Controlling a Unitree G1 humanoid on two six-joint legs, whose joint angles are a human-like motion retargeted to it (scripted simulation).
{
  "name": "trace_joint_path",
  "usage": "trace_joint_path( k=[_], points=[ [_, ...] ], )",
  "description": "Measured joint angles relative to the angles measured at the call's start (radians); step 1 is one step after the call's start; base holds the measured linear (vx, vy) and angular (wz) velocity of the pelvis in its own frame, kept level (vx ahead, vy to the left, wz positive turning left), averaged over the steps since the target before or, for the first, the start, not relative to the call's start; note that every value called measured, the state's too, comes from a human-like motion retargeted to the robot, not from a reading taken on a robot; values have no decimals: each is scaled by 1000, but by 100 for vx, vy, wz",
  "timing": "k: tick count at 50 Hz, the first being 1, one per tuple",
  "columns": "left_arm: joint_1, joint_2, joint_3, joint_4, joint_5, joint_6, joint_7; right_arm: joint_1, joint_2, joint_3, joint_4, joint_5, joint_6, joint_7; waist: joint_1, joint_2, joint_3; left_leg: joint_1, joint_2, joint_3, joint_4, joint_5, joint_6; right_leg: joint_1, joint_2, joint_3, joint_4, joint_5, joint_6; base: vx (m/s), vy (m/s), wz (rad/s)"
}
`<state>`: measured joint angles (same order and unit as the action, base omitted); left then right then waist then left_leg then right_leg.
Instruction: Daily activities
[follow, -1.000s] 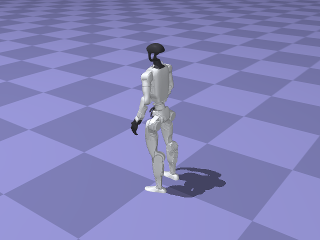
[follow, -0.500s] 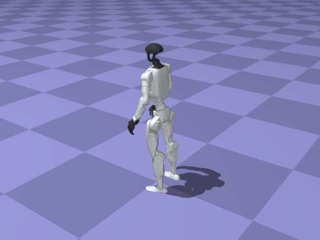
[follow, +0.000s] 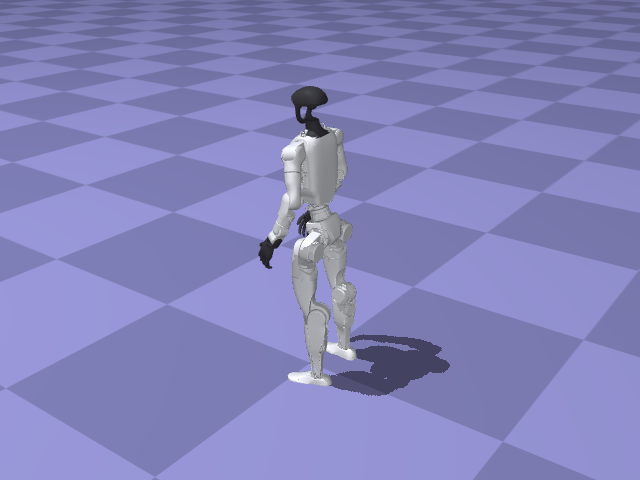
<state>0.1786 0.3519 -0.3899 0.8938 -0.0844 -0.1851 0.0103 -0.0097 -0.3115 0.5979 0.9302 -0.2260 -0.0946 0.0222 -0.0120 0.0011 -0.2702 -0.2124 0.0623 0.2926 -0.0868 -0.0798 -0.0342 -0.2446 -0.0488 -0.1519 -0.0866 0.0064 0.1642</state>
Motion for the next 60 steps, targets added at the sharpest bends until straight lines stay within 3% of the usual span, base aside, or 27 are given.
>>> trace_joint_path(
  k=[2, 6, 9, 13, 15, 21, 24, 33, 35, 38, 40, 43, 45, 48, 50, 55, 60],
  points=[
    [-45, 32, 11, 5, -16, 9, -22, -46, -28, -14, -2, 13, 1, 27, -2, 4, 47, 26, 4, -12, 30, -36, -5, 30, 3, -6, 28, -37, 1, 0, 0, 0],
    [-3, -3, 2, 6, -3, 5, -2, -3, 2, -10, 2, -2, 2, -1, -1, 4, 11, 12, -1, 0, 0, 0, 0, 13, -1, -2, 0, -5, -1, 0, 0, 0],
    [-40, 20, 11, 14, -15, 14, -21, -40, -17, -25, 4, 10, 4, 20, -2, 8, 51, 37, 2, -10, 23, -28, -3, 41, 1, -8, 22, -34, 0, 0, 0, 0],
    [-8, -8, 4, 17, -3, 10, -5, -5, 9, -27, 10, -1, 6, -2, 0, 7, 23, 28, -2, -1, 0, -1, 2, 29, -2, -5, 0, -10, -1, 0, 0, 0],
    [-64, 33, 17, 24, -20, 22, -33, -61, -25, -43, 11, 17, 7, 30, -2, 11, 70, 50, 3, -17, 38, -45, -4, 55, 2, -12, 36, -55, 2, 3, 0, 8],
    [-10, -10, 9, 26, -7, 17, -8, -4, 16, -42, 15, 3, 10, 0, 2, 8, 33, 47, -2, -2, 0, -1, 4, 47, -2, -8, 0, -15, -1, -1, 0, -3],
    [-46, 16, 19, 31, -21, 26, -28, -40, -4, -57, 15, 15, 13, 24, 1, 9, 72, 72, 1, -12, 24, -29, 1, 74, 0, -14, 24, -47, 0, 0, 0, 0],
    [1, -3, 20, 17, -18, 25, -19, 4, 22, -63, 1, 3, 17, 8, 4, 4, 42, 69, -2, -1, 0, -1, 9, 67, -1, -11, 0, -24, -2, 0, 0, 0],
    [-53, 40, 34, 19, -36, 37, -47, -53, -15, -79, -3, 19, 19, 41, 2, 7, 87, 85, 4, -18, 40, -45, 3, 87, 2, -19, 37, -70, 1, 3, 0, 6],
    [1, 0, 23, 16, -21, 31, -24, 2, 22, -69, -8, -1, 20, 16, 4, 3, 65, 96, -1, 1, 1, -3, 10, 90, -1, -10, 4, -32, -1, -2, -1, -8],
    [-53, 43, 36, 20, -35, 42, -50, -54, -15, -83, -13, 13, 21, 48, 1, 6, 102, 104, 5, -17, 41, -47, 6, 104, 3, -18, 38, -75, 1, 3, 0, 6],
    [0, 2, 25, 21, -14, 36, -25, 2, 22, -71, -18, -8, 22, 19, 3, 3, 77, 111, 0, 3, 1, -3, 13, 102, 0, -8, 6, -36, -1, -2, -1, -8],
    [-54, 45, 38, 27, -25, 46, -50, -55, -16, -86, -23, 5, 22, 51, 0, 6, 111, 113, 5, -15, 41, -46, 7, 111, 4, -18, 38, -78, 1, 0, 0, 0],
    [-3, 3, 25, 30, -4, 39, -26, 1, 21, -74, -28, -17, 23, 24, 2, 3, 84, 118, 1, 5, 1, -3, 13, 104, 1, -8, 11, -42, -1, -2, -1, -8],
    [-57, 47, 36, 36, -14, 48, -53, -56, -16, -89, -32, -3, 23, 54, -1, 7, 115, 118, 6, -13, 41, -45, 8, 113, 5, -17, 39, -80, 1, 0, 0, 0],
    [-13, 6, 24, 42, 10, 44, -35, -9, 22, -81, -36, -25, 24, 31, 0, 5, 104, 135, 3, 8, 3, -3, 15, 105, 1, -5, 42, -61, 0, 0, 0, 0],
    [-67, 50, 33, 49, 11, 53, -59, -67, -13, -100, -39, -19, 25, 51, -2, 8, 132, 129, 7, -9, 42, -44, 11, 110, 5, -14, 63, -96, 3, 0, 0, 0]
  ],
)
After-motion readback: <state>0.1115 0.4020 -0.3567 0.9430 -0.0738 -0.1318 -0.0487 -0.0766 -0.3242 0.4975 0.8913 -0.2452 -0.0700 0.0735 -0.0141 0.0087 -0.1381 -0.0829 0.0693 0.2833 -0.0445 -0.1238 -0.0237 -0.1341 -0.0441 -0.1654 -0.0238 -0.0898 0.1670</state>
